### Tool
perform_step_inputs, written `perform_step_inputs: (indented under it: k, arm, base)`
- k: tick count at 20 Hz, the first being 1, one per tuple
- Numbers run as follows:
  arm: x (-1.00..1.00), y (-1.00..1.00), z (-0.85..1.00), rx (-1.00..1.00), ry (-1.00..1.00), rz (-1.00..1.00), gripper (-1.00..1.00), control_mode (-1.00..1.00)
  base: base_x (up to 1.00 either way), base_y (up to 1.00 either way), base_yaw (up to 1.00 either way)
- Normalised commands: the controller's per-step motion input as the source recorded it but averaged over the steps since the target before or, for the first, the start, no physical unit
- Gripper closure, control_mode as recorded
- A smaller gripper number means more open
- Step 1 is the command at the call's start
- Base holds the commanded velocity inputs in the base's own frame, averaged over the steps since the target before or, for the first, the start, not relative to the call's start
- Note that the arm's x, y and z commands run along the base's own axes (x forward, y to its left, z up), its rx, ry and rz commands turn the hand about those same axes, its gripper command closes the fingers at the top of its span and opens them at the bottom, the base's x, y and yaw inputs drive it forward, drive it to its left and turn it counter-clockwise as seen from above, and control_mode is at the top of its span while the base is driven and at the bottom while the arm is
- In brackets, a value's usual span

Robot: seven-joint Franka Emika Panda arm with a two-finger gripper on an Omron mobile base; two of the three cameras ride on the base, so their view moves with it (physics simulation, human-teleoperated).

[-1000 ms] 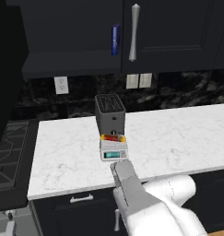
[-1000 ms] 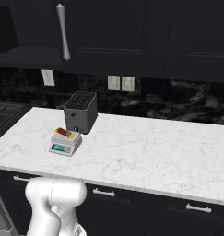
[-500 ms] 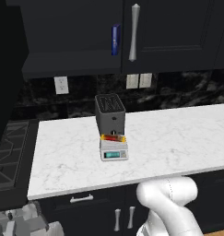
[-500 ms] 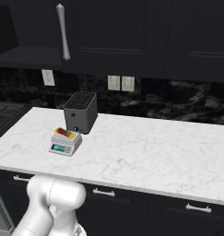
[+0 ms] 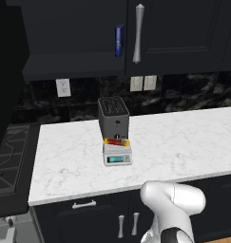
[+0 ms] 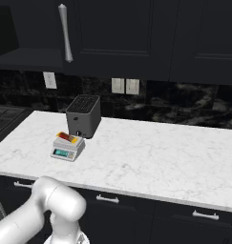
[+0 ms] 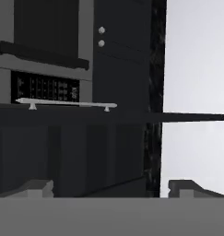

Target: Pick the bar and place it on the digital scale for weighing, and close the cabinet.

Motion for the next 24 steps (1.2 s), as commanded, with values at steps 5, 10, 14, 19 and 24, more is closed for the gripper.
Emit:
perform_step_inputs:
  k: [5,10,14,19,24]
  arm:
    - [1.0,0.28,-0.55,0.16,0.13,-0.01,-1.0,-1.0]
    - [1.0,0.03,-0.57,0.02,-0.03,0.02,-1.0,-1.0]
    - [1.0,0.53,-0.33,-0.02,-0.04,-0.01,-1.0,-1.0]
    - [1.0,0.53,-0.34,-0.09,0.08,-0.01,-1.0,-1.0]
    - [1.0,-0.05,-0.12,-0.11,0.11,0.0,-1.0,-1.0]
  base:
    - [0.0,0.0,0.0]
    - [0.0,0.0,0.0]
    - [0.0,0.0,0.0]
    - [0.0,0.0,0.0]
    - [0.0,0.0,0.0]
